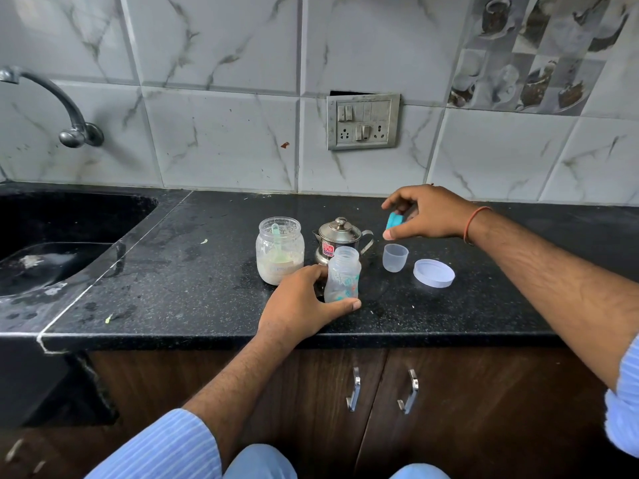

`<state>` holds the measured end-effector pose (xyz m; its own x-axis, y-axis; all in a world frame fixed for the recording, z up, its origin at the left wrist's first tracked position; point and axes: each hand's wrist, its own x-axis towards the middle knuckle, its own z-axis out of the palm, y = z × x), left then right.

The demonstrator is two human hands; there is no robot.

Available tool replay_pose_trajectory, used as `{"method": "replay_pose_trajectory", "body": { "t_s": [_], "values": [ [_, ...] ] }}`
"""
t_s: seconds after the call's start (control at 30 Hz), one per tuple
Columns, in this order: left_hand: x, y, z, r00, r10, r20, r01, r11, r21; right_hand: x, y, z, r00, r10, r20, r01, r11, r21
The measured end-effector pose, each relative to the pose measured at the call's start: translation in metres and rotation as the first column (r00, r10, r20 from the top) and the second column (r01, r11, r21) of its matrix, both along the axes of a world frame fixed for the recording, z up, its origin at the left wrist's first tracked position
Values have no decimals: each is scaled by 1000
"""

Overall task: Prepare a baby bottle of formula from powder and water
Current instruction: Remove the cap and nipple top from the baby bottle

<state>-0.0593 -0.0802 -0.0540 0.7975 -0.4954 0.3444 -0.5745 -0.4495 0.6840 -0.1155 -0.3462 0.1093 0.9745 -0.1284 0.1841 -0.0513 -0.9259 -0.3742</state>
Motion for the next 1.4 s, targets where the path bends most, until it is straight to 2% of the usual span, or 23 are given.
{"method": "replay_pose_trajectory", "body": {
  "t_s": [0.1,0.23,0.4,1.13,1.4],
  "values": [
    [-1,0,1,1000,-2,-9,2,1000,-7,5,-16,-15,995,-81,56,70,982,173],
    [-2,0,2,1000,1,-12,-1,1000,-4,10,-26,-31,979,-151,136,117,966,230],
    [-2,0,2,1000,6,1,-6,1000,-1,12,-32,-46,980,-155,122,109,942,318],
    [-1,0,1,1000,9,30,-9,1000,-13,10,-34,-94,980,-168,106,127,940,315],
    [-4,1,4,995,39,90,-43,998,36,4,-31,-89,983,-166,84,144,964,223]
  ]
}}
